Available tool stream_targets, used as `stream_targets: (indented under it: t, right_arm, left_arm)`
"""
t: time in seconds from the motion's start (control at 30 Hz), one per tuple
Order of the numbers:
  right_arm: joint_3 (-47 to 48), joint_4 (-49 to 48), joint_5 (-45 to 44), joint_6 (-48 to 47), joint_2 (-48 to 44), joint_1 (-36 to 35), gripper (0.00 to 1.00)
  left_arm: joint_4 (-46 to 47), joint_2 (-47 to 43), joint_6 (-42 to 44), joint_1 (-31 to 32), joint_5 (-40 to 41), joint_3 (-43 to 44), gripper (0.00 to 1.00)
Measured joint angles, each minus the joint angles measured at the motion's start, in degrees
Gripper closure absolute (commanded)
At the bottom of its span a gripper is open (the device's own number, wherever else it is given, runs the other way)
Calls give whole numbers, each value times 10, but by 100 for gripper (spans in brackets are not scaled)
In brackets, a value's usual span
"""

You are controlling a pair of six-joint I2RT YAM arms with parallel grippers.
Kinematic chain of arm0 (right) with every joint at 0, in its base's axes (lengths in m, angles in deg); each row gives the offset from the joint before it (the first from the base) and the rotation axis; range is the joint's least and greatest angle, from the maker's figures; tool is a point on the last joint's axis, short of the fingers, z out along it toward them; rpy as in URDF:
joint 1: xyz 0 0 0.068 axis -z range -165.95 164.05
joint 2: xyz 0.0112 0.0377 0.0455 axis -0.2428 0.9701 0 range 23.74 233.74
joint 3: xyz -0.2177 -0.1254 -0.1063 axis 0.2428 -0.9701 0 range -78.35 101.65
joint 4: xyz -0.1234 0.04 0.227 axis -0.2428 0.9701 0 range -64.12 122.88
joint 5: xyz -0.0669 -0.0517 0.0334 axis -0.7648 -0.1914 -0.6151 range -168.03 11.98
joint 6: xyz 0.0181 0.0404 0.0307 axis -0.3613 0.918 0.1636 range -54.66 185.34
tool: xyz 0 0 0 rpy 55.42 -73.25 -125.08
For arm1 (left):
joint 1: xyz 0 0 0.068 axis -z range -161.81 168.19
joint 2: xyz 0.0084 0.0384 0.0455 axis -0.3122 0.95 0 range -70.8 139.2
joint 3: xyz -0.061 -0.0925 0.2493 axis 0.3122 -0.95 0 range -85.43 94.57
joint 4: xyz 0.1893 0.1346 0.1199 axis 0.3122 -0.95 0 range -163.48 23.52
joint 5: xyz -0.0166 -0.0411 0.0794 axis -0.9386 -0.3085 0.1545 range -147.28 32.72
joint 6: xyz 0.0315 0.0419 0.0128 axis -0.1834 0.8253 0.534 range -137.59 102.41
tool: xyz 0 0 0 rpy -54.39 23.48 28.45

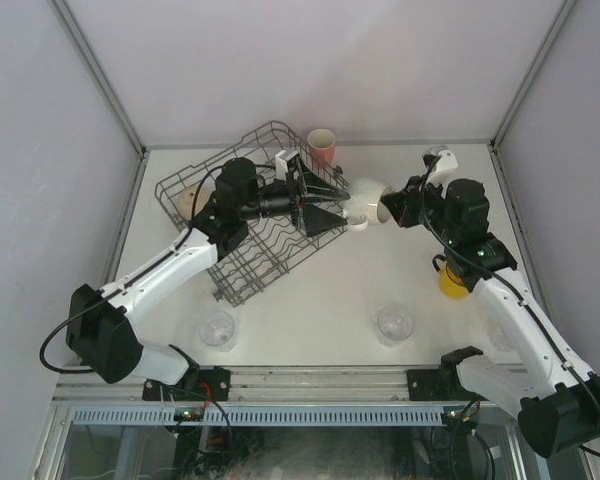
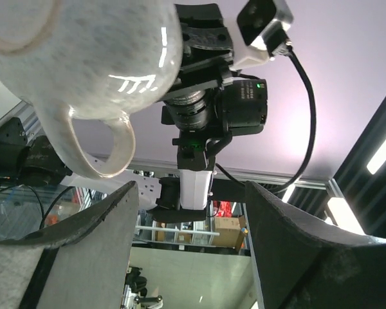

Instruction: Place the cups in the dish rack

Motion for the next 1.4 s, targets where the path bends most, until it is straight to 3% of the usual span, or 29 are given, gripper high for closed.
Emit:
stream_targets:
  t: [0.3,0.77,0.87,1.1,1.27,1.4]
  right_arm:
    - [0,-52,-40,4,-9,-17,100]
    - [0,-82,-79,44,-13,-74,100]
    - [0,-92,-89,49,-12,-91,100]
    - [0,-123,-116,57,2,-135,100]
    - [0,-143,-132,60,2,-143,100]
    - [0,-149,-136,60,3,-145,100]
  left_arm:
    - [-78,-45,31,9,32,-6,29]
    - [-79,-39,39,31,70,-6,29]
    - [-66,-34,38,31,77,-6,33]
    - [-41,-28,24,30,90,-6,58]
    - [-22,-25,14,30,93,-6,55]
    - [-13,-25,11,30,92,-6,60]
